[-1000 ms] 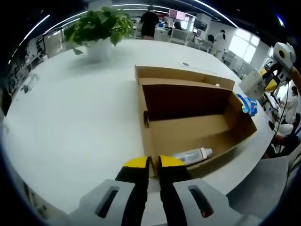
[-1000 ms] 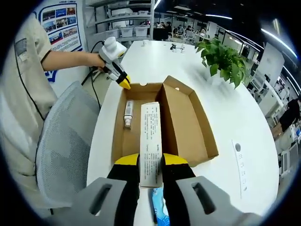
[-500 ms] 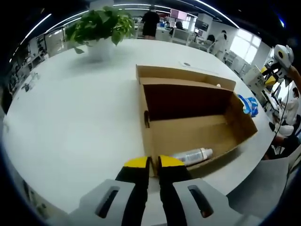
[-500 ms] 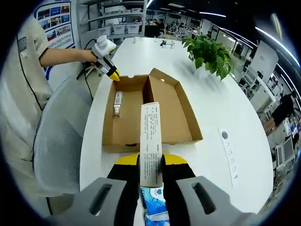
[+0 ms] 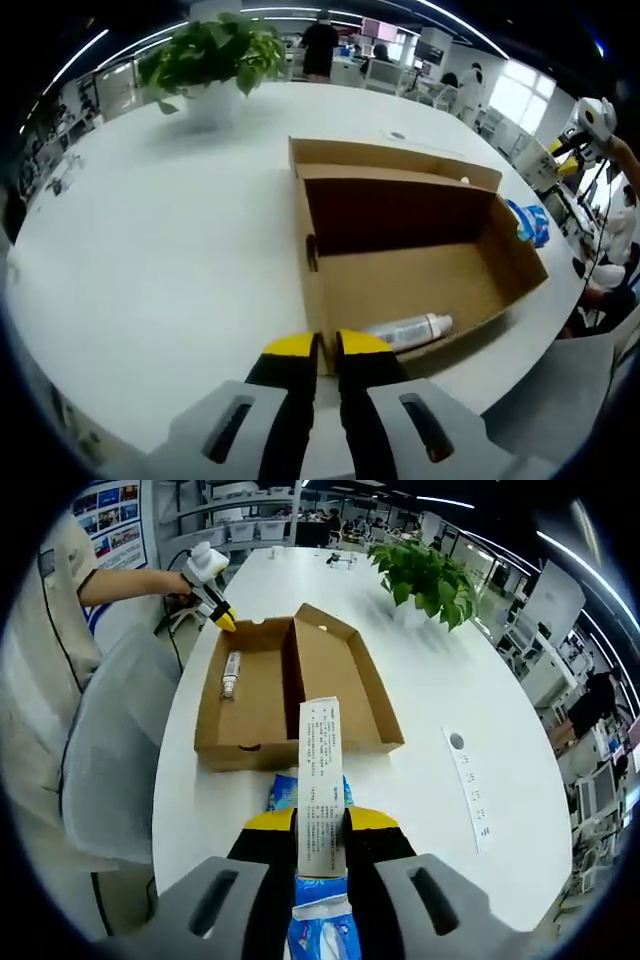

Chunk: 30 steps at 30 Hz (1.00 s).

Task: Operate the shoe box by opening the lid, removing the specified soft item, and placing it in the target area until the item is outside and the box remains undamaged.

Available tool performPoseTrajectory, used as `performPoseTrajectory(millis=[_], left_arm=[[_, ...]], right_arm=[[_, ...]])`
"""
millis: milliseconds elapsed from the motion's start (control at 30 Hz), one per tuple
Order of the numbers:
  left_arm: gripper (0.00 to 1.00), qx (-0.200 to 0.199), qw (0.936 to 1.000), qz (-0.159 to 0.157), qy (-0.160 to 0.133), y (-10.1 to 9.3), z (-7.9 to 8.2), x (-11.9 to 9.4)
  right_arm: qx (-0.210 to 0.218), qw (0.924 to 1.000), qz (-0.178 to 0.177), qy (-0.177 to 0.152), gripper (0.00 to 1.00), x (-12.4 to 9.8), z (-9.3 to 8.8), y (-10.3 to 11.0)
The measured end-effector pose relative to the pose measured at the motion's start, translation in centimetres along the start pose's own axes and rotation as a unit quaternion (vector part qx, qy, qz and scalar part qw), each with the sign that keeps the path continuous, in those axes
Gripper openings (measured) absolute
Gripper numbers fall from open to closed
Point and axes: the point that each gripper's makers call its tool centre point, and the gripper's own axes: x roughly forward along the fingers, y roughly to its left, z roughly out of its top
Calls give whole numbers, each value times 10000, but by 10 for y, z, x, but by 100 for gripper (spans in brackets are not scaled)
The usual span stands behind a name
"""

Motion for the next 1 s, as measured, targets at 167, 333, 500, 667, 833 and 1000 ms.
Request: performPoseTrajectory(millis=[167,333,500,667,833,1000], left_arm=[[4,-7,10000,-17,27,0,0,1],[4,-2,10000,-25,39,0,0,1],[4,16,10000,-26,34,-1,0,0],[4,18,10000,-27,33,0,1,0],[5,17,10000,-37,42,0,1,1],[5,49,10000,-45,65,1,1,1]], right_arm=[[-10,9999,-51,113,15,-2,-16,-12],[-24,9997,-93,240,15,-2,-31,-24],[-56,9993,-89,364,15,1,-44,-32],[-86,9988,-64,484,15,7,-61,-42],[-89,9981,-46,605,15,14,-76,-49],[-104,9972,-3,739,15,21,-93,-54]])
